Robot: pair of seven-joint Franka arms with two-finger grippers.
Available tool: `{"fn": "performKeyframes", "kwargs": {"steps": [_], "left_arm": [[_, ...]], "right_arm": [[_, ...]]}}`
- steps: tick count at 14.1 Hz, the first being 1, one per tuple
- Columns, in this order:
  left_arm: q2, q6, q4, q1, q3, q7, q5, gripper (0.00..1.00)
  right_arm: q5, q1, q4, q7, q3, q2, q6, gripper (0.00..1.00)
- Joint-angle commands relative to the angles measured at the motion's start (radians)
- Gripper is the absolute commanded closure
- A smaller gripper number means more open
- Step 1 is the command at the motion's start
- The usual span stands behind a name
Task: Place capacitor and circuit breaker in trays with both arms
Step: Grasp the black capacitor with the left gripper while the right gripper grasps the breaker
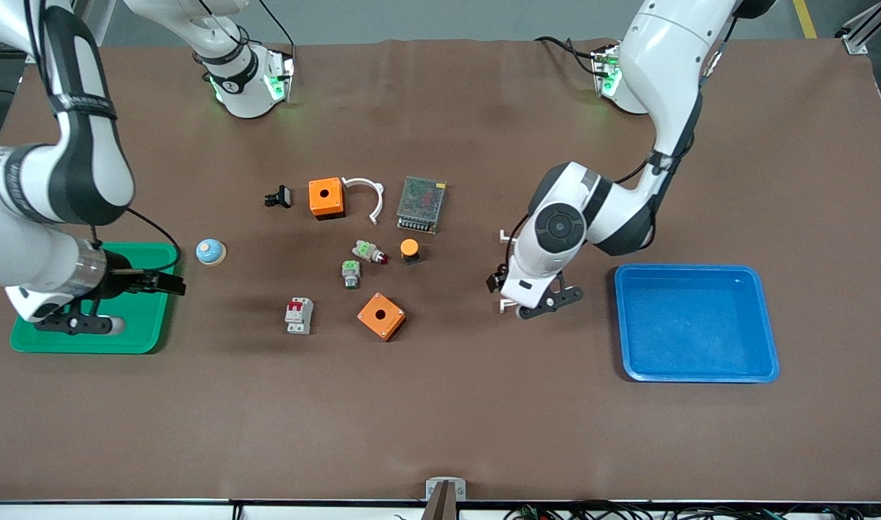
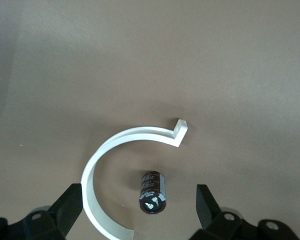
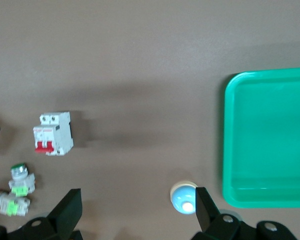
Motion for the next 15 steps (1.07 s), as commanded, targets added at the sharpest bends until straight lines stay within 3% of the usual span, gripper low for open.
{"fn": "performKeyframes", "kwargs": {"steps": [1,8,12,15], "left_arm": [[0.017,0.019,-0.007,-0.019,0.006,-0.038,0.045,0.0],[0.046,0.074,-0.025,-0.058,0.003,-0.039,0.045,0.01],[0.048,0.115,-0.06,-0.058,0.003,-0.038,0.045,0.08],[0.06,0.115,-0.068,-0.061,0.003,-0.038,0.045,0.2]], "right_arm": [[0.016,0.082,-0.023,0.121,-0.003,-0.01,0.048,0.0],[0.017,0.234,-0.058,0.237,-0.003,0.09,0.264,0.0],[0.016,0.277,-0.098,0.256,-0.003,0.172,0.436,0.0],[0.016,0.282,-0.099,0.254,-0.003,0.206,0.47,0.0]]}}
